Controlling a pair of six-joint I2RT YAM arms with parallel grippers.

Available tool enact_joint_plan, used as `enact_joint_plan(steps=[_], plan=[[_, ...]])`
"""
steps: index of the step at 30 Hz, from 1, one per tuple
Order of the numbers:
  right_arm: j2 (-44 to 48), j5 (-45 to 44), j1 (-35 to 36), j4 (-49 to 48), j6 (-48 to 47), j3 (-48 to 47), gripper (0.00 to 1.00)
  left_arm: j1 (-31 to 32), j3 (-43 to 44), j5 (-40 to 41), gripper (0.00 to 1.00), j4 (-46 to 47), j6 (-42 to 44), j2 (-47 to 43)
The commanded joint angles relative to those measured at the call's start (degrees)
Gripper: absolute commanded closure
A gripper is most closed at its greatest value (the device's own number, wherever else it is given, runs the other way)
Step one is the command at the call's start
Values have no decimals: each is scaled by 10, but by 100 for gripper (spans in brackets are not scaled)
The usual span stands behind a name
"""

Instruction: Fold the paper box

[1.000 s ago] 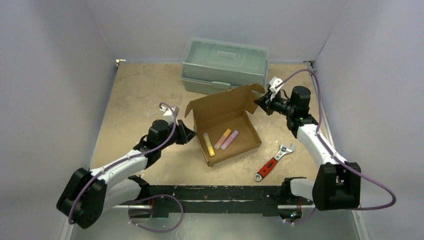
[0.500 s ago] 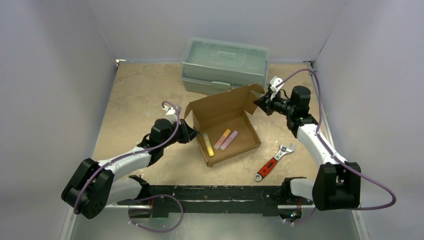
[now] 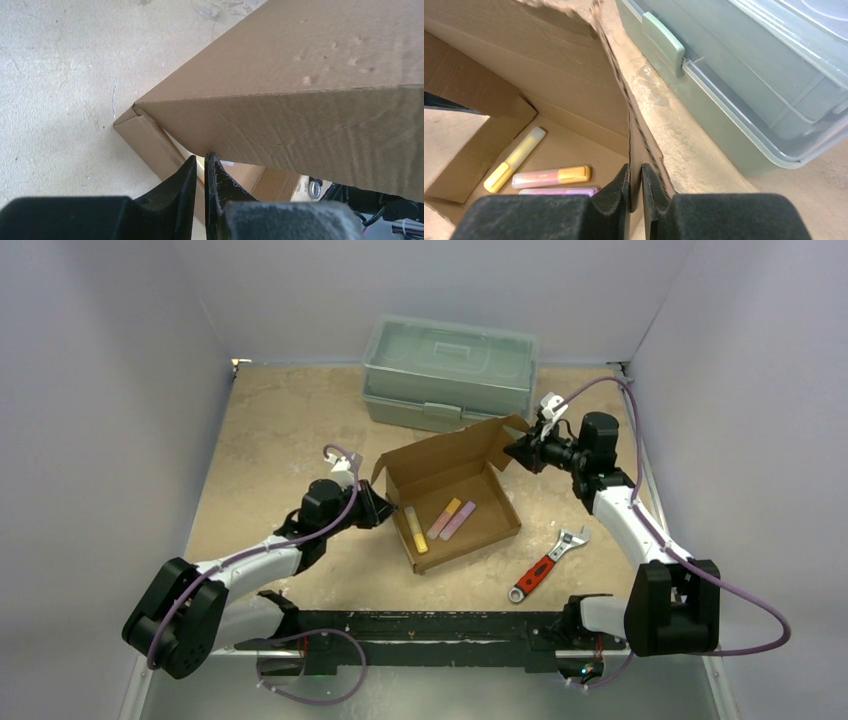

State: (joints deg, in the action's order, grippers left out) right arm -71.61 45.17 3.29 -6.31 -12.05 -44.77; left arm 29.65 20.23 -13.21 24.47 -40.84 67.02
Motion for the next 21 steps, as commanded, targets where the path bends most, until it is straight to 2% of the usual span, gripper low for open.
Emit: enact_joint_plan(steps=[1,3,10,15,21], plan=[[3,17,0,-24,63,-19,83,-2,-11,4,90,22,11,-9],[1,22,1,-22,69,-21,74,-2,-13,3,90,23,11,-8],[-19,29,6,11,66,-31,60,-2,-22,6,90,24,8,-17],[-18,-11,5,13,58,-22,53,-2,-22,6,90,25,9,-19],[-21,-30,4,0,48,-7,53,-2,-25,6,91,29,9,-18]])
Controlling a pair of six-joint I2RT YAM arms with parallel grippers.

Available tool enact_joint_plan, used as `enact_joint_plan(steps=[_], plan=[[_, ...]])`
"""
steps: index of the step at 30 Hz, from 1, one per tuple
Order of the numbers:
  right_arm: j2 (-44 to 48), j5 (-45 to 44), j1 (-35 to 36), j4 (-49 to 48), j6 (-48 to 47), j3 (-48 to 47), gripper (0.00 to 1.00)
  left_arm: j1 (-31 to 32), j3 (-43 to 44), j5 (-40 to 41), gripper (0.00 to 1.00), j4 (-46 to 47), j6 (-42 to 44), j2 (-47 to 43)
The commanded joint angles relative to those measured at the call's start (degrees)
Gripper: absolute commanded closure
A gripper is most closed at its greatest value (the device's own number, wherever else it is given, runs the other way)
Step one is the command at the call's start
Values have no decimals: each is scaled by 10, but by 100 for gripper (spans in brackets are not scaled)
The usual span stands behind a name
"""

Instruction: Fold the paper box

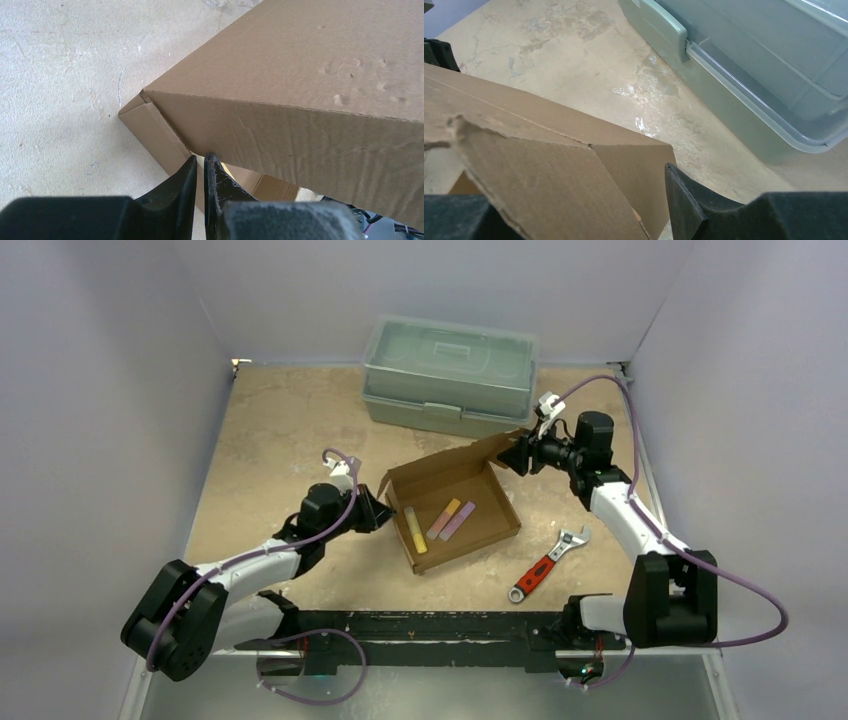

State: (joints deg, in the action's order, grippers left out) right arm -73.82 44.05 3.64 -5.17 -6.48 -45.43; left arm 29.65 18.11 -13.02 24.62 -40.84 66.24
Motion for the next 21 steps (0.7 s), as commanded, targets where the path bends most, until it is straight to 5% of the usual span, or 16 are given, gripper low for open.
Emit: enact_joint_plan(steps=[1,10,16,21], plan=[[0,-23,1,-13,-10,1,52,-2,-4,4,91,29,8,-11],[0,-8,-5,-3,-1,-16,44,-4,-1,9,91,24,8,-14],[9,-12,-8,-15,13,-18,63,-9,15,2,90,-1,11,-36],[10,-29,-8,-5,-1,-19,64,-12,38,0,89,-61,24,-77]])
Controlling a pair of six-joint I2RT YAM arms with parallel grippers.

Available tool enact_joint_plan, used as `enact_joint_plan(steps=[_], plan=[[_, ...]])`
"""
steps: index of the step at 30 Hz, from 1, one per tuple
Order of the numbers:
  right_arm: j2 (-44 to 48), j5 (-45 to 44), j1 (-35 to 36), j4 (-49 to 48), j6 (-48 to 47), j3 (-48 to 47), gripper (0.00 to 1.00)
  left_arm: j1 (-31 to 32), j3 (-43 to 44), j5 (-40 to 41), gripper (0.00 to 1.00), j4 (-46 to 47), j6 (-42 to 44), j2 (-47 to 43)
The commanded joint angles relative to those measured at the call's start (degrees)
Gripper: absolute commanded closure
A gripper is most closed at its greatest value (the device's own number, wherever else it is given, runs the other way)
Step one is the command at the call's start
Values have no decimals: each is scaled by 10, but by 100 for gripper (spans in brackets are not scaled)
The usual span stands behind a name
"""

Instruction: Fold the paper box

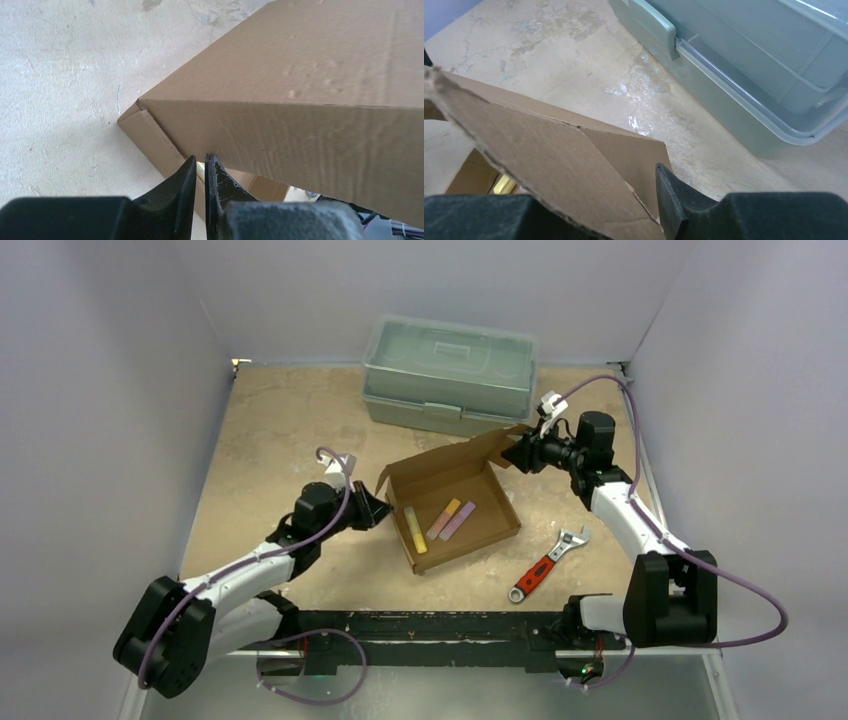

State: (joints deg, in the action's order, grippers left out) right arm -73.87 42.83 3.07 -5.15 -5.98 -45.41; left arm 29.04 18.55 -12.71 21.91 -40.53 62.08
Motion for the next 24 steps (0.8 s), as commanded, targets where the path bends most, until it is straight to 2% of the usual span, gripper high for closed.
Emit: enact_joint_plan(steps=[1,5,13,17,24], plan=[[12,-18,-3,-7,-7,-19,65,-8,37,-2,88,-49,23,-50],[11,-20,-2,-7,-10,-18,65,-11,46,8,80,-118,35,-108],[8,-17,-3,-8,-8,-18,66,-13,109,45,42,-212,94,-220],[8,-16,-3,-9,-6,-20,66,-13,150,20,23,-233,148,-254],[7,-11,-2,-11,-4,-21,66,-13,204,-40,20,-272,212,-265]])
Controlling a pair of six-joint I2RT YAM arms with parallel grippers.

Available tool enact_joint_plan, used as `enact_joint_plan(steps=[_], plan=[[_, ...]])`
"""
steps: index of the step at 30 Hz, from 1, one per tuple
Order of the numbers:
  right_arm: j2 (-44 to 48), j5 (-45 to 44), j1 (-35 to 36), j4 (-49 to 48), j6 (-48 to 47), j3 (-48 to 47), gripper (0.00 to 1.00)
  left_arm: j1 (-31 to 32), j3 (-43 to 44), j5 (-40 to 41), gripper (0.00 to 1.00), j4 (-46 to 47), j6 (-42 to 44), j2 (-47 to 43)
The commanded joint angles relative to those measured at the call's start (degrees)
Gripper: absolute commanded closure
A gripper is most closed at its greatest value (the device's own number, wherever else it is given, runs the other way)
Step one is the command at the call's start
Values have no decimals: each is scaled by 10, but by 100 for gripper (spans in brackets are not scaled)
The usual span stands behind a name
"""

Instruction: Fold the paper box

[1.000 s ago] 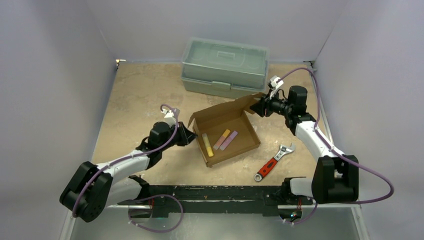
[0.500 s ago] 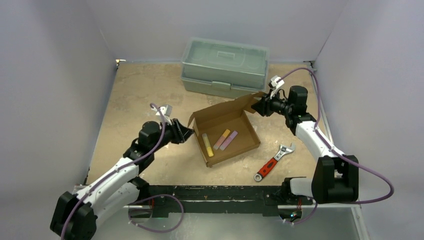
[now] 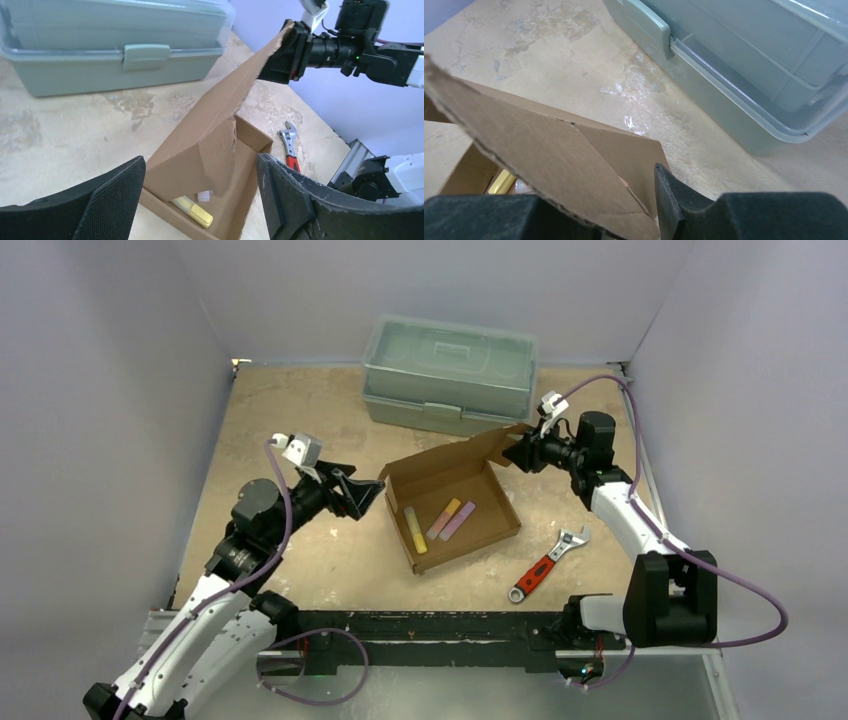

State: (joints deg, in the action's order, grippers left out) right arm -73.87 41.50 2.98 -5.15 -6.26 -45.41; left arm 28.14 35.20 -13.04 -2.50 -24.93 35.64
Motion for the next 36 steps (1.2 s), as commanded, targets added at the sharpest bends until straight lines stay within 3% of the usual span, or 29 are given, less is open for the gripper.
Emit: enact_joint_plan(steps=[1,6,10,18,27,36], plan=[[7,3,-2,-12,-1,-22,66,-4,41,-39,20,-25,60,0],[3,5,-1,-12,1,-23,66,-4,89,-58,18,7,96,48],[3,5,-1,-11,2,-24,66,-3,178,-87,18,-38,177,139],[-2,7,-1,-11,3,-26,67,-1,264,-132,36,-110,280,235],[-6,6,-2,-11,3,-27,67,3,277,-171,43,-116,284,256],[-6,8,-2,-11,4,-28,67,3,290,-185,34,-79,228,227]])
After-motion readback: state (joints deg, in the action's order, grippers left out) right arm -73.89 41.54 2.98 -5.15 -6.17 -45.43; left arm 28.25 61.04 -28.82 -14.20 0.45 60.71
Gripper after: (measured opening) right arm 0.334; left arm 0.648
